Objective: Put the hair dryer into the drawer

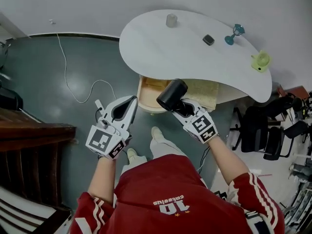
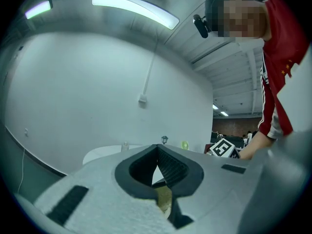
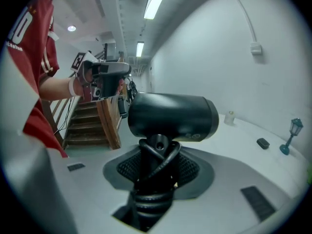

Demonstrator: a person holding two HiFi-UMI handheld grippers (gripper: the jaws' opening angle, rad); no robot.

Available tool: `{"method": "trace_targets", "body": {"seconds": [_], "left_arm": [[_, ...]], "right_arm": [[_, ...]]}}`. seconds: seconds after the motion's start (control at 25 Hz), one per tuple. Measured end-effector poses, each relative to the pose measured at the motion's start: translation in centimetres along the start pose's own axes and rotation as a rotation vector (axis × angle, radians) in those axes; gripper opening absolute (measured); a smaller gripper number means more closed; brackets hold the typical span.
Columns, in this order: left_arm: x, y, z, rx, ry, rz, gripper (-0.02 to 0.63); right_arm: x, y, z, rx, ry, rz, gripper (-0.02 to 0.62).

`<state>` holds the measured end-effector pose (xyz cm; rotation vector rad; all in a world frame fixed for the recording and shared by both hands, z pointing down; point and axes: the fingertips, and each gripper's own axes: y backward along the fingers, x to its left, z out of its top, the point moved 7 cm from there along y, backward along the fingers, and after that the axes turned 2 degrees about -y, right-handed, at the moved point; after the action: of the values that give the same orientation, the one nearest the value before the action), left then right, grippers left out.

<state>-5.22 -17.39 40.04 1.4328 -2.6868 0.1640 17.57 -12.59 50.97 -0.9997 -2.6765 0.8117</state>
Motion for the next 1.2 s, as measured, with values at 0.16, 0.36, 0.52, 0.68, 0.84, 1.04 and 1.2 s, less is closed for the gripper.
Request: {"method": "trace_targets", "body": {"seconds": [0.16,0.36,0.52,0.68,0.84,1.04,1.2], "left_arm": [[0.6,-0.3,-0.7,0.019,-0.007,0.041,0.006],[1.6,-0.3,-1.6,0.039,-0.002,0.087,0.006],[2.2,-0.1,-2.2,0.051,0.008,0.127,0.006],[2.9,0.0,-2.8,0.059,0.022,0.161,0.006],[3.6,-0.2,-3.5,0.074,0.031,0.183,0.006],[4.1,0.0,-4.3,0.097,0.044,0.204,0.006],[4.6,-0.2,-5.0,0.113,0.06,0.216,0.006]], "right_arm": [[-0.6,-2.5,-1.0,0.054,0.047,0.069,0.164],[-1.1,-5.9,-2.0,0.128,0.11,0.152,0.164],[-1.4,-8.5,-3.2,0.187,0.158,0.226,0.164],[-1.8,-10.6,-4.2,0.229,0.158,0.279,0.164],[-2.4,-12.8,-5.3,0.275,0.172,0.309,0.164],[-2.3,-15.0,-6.7,0.351,0.248,0.352,0.164],[-2.7,-16.7,-7.7,0.381,0.246,0.377,0.164]]}}
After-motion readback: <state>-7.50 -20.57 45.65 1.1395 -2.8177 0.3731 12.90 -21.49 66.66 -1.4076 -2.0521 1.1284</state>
